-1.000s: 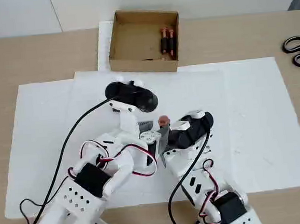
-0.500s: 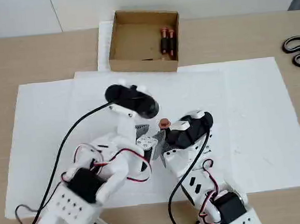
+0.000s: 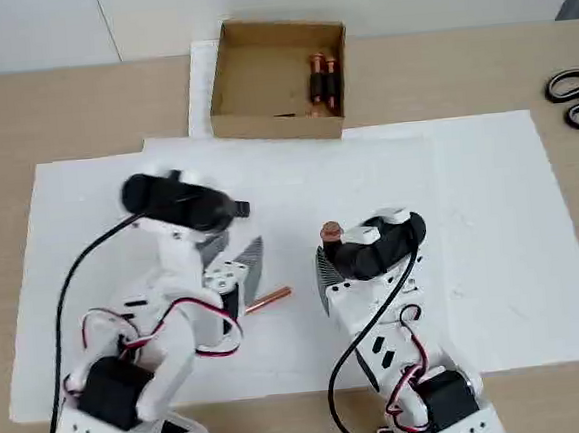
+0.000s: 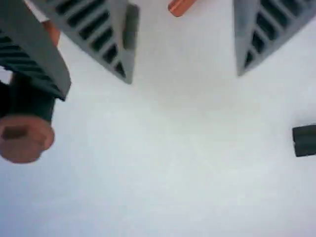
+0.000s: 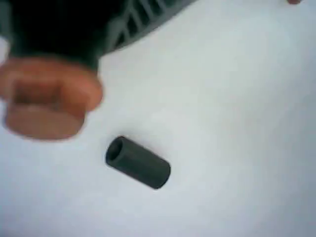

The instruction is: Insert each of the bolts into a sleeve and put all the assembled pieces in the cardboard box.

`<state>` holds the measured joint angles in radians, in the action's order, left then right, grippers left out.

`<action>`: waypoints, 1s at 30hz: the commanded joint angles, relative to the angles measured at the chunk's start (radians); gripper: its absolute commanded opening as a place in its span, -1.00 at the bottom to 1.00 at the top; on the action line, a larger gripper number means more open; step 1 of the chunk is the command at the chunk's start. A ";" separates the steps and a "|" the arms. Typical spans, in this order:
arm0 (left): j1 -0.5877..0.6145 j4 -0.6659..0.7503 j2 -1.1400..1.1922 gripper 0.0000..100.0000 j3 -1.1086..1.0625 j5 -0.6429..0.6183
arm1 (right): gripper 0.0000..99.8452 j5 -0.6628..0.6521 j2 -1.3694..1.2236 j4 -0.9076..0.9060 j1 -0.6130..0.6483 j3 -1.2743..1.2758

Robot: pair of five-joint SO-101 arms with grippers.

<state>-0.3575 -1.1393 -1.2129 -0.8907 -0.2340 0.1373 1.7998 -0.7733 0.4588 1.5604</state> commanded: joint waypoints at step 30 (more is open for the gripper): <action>0.061 -0.094 -0.038 -0.75 0.004 0.005 | -0.99 -0.141 -0.479 -0.151 -0.200 -0.577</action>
<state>-0.3023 -1.2283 -1.2390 -0.8922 -0.2340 0.0054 1.4177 -0.9221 0.2685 1.1262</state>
